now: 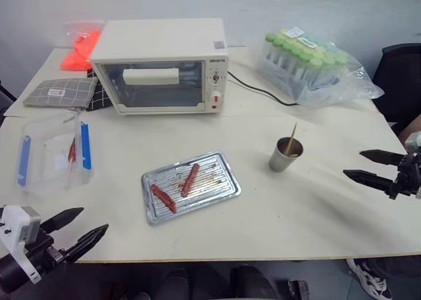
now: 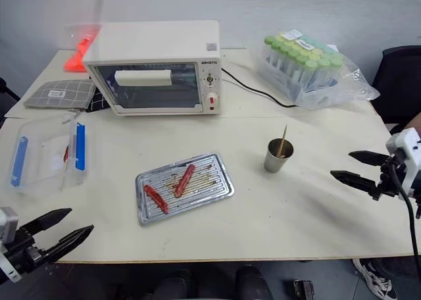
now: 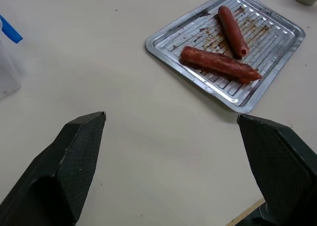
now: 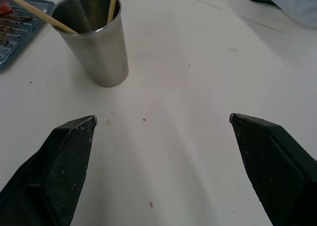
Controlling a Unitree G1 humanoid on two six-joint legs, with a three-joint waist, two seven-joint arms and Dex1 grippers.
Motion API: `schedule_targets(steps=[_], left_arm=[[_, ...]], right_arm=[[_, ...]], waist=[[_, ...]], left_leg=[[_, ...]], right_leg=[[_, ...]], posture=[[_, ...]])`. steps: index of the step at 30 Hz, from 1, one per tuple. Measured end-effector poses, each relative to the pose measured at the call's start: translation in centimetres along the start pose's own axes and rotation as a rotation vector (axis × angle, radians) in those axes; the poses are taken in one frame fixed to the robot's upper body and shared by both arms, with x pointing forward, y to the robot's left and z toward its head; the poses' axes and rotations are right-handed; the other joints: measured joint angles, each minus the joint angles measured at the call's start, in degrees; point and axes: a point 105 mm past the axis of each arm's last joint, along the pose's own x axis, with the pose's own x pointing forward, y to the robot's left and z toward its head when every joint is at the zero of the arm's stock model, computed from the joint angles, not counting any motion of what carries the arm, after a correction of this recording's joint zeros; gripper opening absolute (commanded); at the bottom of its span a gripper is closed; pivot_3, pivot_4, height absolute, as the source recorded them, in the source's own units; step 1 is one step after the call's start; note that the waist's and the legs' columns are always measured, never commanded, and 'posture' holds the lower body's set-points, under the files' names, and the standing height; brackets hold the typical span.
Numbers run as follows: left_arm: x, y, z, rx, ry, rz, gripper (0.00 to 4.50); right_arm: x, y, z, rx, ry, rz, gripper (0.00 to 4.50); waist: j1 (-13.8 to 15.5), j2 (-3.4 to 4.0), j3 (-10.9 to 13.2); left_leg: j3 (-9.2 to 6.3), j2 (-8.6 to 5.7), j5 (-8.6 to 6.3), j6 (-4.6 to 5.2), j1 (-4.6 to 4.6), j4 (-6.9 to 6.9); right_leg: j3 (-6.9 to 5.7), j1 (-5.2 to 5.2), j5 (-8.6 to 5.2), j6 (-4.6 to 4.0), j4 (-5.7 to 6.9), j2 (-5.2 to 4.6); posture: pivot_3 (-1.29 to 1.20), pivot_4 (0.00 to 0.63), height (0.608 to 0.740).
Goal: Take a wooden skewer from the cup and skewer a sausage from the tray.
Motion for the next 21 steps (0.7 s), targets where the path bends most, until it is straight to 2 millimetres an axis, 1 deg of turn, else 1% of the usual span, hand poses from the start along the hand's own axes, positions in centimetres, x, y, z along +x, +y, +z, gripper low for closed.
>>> schedule_targets(steps=[3,6,8,12,17,21], left_arm=[[0.2,0.3,0.3,0.012,-0.015,0.016,4.48],[0.6,0.9,0.7,0.035,-0.027,0.055,4.48],[0.8,1.1,0.6,0.033,-0.027,0.072,4.48],[0.8,1.0,0.2,0.009,-0.037,0.084,4.48],[1.1,0.5,0.1,-0.003,-0.042,0.055,4.48],[2.2,-1.1,0.6,-0.010,-0.062,-0.032,4.48]], right_arm=[[0.0,-0.2,-0.1,-0.010,0.005,-0.020,4.50],[0.3,0.0,-1.0,-0.005,0.013,-0.031,4.50],[0.5,0.1,-1.5,0.007,0.015,-0.038,4.50],[0.8,0.5,-1.7,0.016,0.013,-0.041,4.50],[1.1,0.9,-2.1,0.060,0.007,-0.055,4.50],[1.8,1.9,-2.2,0.074,-0.042,-0.090,4.50]], waist=[[0.00,0.00,0.00],[0.08,0.00,0.00],[0.06,0.00,0.00],[-0.08,0.00,0.00],[0.00,0.00,0.00],[0.15,0.00,0.00]], left_leg=[[0.00,0.00,0.00,0.00,0.00,0.00],[-0.02,0.00,0.00,0.00,-0.02,0.00],[0.00,-0.01,0.00,0.00,-0.02,0.00],[-0.02,0.01,0.01,-0.02,0.00,0.00],[-0.02,0.01,0.01,-0.02,0.00,0.01],[-0.04,-0.01,0.01,-0.02,-0.04,0.02]], right_leg=[[0.00,0.00,0.00,0.00,0.00,0.00],[-0.02,0.00,0.00,0.00,0.00,0.00],[-0.01,0.00,0.00,0.01,0.00,0.00],[-0.02,0.00,0.00,0.00,0.02,0.03],[-0.01,0.00,0.00,0.00,0.02,0.02],[-0.01,0.00,0.01,0.01,0.02,0.01]], posture=[[0.00,0.150,0.740],[0.00,0.150,0.740],[0.00,0.150,0.740],[0.00,0.150,0.740],[0.00,0.150,0.740],[0.00,0.150,0.740]])
